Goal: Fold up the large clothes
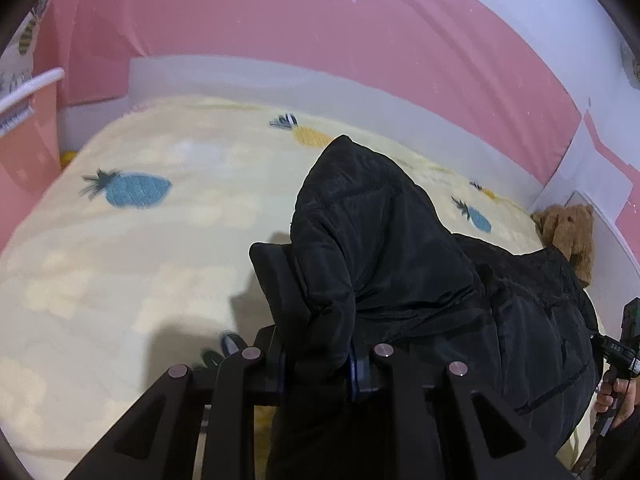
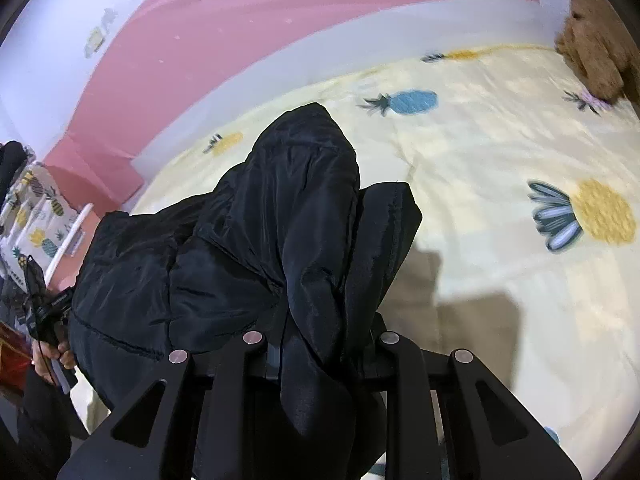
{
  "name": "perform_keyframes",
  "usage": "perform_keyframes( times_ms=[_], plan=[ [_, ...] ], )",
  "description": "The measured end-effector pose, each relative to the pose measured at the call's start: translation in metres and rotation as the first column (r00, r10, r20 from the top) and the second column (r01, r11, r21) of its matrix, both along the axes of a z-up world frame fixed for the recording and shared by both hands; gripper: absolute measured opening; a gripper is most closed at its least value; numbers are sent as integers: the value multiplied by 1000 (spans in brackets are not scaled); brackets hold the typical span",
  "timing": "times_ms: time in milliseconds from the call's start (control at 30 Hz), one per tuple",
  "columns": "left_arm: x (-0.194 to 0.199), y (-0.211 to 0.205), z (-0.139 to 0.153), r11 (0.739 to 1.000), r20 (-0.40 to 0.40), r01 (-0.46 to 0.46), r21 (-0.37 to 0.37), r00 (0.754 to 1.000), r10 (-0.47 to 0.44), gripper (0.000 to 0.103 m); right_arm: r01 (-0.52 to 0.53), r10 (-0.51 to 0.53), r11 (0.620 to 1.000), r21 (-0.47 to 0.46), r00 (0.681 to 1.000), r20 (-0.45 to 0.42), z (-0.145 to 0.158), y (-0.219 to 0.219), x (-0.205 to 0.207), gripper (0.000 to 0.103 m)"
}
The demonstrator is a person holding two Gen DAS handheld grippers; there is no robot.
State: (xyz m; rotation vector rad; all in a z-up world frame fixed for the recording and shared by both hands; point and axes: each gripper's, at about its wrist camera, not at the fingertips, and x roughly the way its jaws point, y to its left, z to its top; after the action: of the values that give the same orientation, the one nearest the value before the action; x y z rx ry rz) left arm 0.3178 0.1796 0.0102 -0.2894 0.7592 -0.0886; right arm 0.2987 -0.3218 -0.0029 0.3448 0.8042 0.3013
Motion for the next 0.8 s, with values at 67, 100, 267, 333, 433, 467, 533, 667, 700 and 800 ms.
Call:
perform_keyframes(
  times_ms=[67,100,267,333,433,467,533,667,700,800],
  plan=[
    [6,10,13,1000,21,-13,8,1000,13,21,-8,8,1000,5,1000,18,9,12,13,22],
    [9,17,19,1000,29,-18,11,999,18,21,-12,12,1000,9,1000,24,10,14,19,22],
    [38,52,36,997,48,-67,26,997,66,21,-42,41,999,25,998,50,17,46,59,23],
    [50,67,34,996,47,-84,34,995,83,21,-57,56,998,25,997,48,14,57,73,23],
    [72,88,15,993,17,-115,39,993,115,21,-71,71,997,18,997,21,-4,76,100,23],
    [77,92,5,992,6,-122,42,993,122,22,-74,74,997,15,997,9,-11,80,106,23],
    [85,101,-19,990,-27,-135,43,990,136,22,-78,78,997,6,996,-32,-32,91,121,23],
    [94,115,-71,988,-87,-154,27,984,156,24,-72,70,997,-25,995,-77,-66,97,133,26],
    [94,116,-77,988,-83,-154,18,984,155,25,-74,71,997,-32,995,-75,-68,98,134,27],
    [95,116,-80,989,-75,-148,24,986,149,27,-82,77,993,-82,995,-68,-68,104,134,29]
  ],
)
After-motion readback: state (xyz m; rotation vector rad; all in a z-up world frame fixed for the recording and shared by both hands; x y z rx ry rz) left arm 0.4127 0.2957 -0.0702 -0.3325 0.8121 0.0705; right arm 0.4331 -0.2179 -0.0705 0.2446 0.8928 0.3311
